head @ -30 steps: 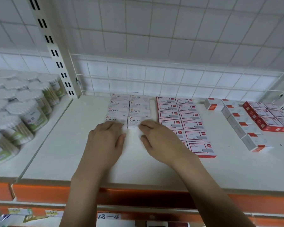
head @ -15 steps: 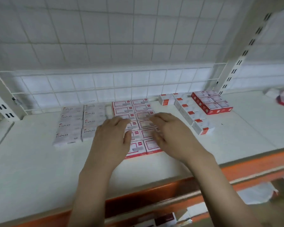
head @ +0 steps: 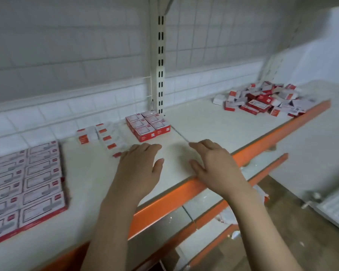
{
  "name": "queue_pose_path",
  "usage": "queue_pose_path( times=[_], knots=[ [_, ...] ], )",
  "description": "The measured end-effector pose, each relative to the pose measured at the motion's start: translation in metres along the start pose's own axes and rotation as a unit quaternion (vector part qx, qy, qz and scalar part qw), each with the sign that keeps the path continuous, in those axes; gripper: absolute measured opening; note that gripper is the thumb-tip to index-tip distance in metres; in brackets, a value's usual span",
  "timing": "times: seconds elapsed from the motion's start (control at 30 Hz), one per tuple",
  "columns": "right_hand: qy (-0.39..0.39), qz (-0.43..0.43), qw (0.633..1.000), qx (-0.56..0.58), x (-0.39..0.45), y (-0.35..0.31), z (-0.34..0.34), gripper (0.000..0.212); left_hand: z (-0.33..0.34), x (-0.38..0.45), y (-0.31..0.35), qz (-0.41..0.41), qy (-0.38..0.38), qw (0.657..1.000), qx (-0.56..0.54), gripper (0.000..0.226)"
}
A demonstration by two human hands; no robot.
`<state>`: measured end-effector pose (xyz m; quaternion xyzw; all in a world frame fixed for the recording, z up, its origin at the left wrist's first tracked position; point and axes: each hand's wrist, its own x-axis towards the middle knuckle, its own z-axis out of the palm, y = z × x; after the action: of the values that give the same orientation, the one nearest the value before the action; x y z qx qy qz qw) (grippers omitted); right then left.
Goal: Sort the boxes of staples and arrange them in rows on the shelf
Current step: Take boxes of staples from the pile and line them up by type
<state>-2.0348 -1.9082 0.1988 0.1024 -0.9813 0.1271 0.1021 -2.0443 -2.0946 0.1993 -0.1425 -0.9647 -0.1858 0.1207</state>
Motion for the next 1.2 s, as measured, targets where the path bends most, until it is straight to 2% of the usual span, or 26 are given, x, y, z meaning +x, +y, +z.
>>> queue_pose_path(
  times=[0.23,0.4,0.67,1.2],
  knots=[
    [-0.006,0.025,1.000,0.007,0.006,0.138,-0.035,0.046,0.064,0.053,0.110,-0.006,-0.043,0.999,0.000,0.042],
    [-0.029,0.027,0.999,0.023,0.009,0.197,-0.037,0.045,0.090,0.073,0.153,-0.020,-0.063,0.998,0.019,0.043],
    [-0.049,0.035,0.997,0.052,0.034,0.238,-0.028,0.046,0.109,0.118,0.167,-0.022,-0.072,0.997,0.024,0.044],
    [0.009,0.066,0.997,0.046,0.098,0.306,-0.045,0.047,0.126,0.241,0.185,0.025,-0.067,0.997,0.016,0.046]
  ],
)
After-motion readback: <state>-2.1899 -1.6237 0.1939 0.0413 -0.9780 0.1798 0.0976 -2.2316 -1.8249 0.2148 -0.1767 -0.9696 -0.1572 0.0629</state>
